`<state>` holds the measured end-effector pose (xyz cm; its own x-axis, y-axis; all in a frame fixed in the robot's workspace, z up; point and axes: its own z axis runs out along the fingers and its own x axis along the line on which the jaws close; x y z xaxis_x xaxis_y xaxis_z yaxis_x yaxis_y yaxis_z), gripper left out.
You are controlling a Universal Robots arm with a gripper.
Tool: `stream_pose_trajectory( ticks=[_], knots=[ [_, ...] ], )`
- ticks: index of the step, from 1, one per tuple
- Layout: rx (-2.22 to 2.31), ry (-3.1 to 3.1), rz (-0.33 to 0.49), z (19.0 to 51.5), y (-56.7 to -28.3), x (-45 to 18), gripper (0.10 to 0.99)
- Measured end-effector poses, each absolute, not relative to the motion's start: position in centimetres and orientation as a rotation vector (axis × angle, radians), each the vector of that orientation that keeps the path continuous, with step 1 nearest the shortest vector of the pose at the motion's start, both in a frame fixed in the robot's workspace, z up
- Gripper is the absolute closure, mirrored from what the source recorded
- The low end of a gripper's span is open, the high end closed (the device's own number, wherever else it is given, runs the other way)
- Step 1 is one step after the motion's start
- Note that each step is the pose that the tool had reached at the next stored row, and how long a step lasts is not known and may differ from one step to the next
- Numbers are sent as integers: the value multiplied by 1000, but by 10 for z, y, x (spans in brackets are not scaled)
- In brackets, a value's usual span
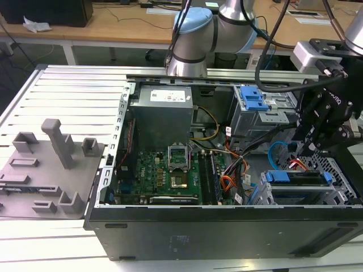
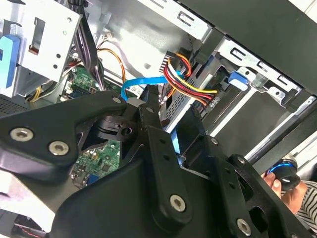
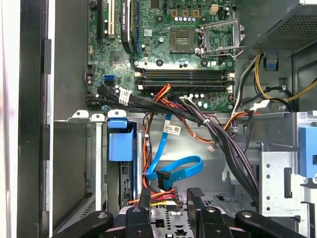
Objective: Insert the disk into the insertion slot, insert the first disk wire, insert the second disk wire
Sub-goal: 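Insert the second disk wire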
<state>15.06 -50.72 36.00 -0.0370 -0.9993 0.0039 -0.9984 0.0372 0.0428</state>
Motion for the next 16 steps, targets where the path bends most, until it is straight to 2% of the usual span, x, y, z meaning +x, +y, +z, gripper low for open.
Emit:
stream_pose_trajectory(
  ticks=[7, 10, 16],
  knots=[
    [2164, -2224, -27, 360, -507, 139, 667],
    [2162, -2194, 15, 360, -507, 132, 667],
    [2166, -2188, 18, 361, -507, 128, 667]
  ],
)
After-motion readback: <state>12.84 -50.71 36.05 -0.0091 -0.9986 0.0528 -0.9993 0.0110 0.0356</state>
